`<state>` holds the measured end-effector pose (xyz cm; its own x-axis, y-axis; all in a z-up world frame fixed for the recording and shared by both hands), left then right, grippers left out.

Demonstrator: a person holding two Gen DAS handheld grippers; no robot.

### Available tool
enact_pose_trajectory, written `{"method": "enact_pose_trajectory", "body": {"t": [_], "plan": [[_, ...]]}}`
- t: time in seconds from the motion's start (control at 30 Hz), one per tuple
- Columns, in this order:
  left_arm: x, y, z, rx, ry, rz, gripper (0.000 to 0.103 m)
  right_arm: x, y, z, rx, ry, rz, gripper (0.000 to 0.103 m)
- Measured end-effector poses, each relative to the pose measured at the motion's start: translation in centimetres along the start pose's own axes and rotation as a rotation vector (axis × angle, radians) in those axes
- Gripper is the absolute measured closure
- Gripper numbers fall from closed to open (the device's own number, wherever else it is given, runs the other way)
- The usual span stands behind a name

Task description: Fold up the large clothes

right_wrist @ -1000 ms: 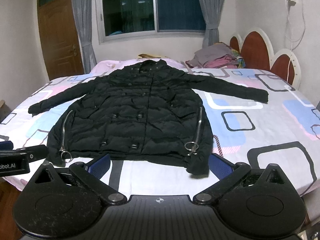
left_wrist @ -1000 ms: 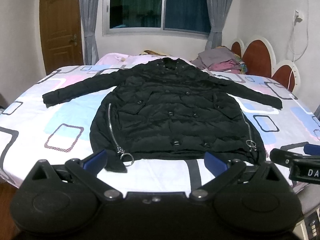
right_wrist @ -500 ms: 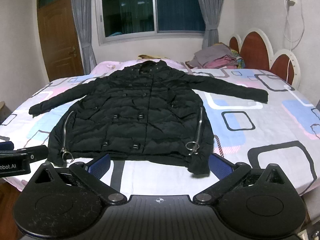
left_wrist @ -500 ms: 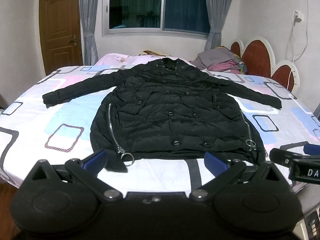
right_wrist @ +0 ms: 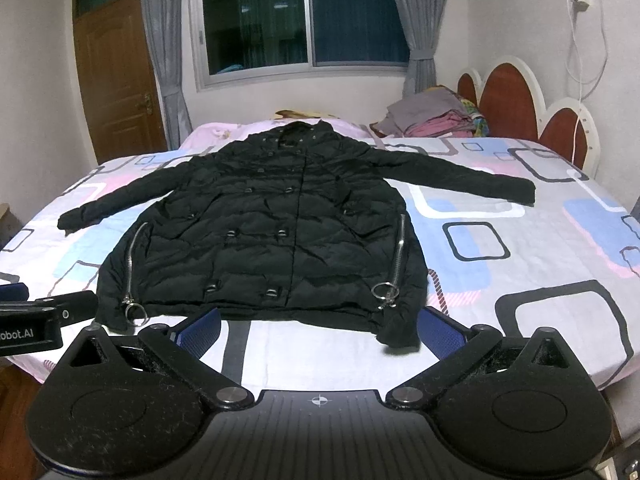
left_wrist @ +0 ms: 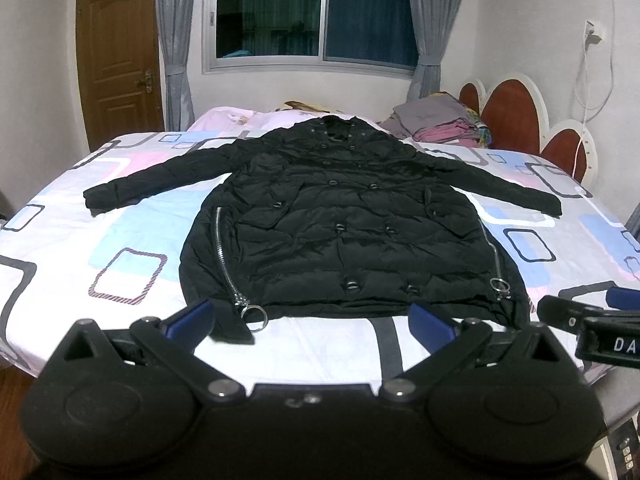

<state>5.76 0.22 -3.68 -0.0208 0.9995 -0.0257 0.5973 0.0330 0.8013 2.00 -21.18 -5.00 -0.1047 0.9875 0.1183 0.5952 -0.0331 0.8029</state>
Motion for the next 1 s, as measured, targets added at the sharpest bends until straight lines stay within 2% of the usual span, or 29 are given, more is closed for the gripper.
{"method": "enact_pose_trajectory", "body": {"t": [1.0], "plan": [[-0.59, 0.09, 0.12, -0.001, -0.005, 0.008, 0.000, -0.40, -0.05, 0.11, 0.001, 0.005, 0.016, 0.000]]}}
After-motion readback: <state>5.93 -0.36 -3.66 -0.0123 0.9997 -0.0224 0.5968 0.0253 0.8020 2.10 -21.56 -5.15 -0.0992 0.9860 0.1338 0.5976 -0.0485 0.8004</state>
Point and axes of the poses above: each gripper's, at about its wrist camera, not at the fingertips, and z roughly the way its jaws point, x to its left, y to its top, the point moved 7 cm from there along z, roughly the way its jaws point
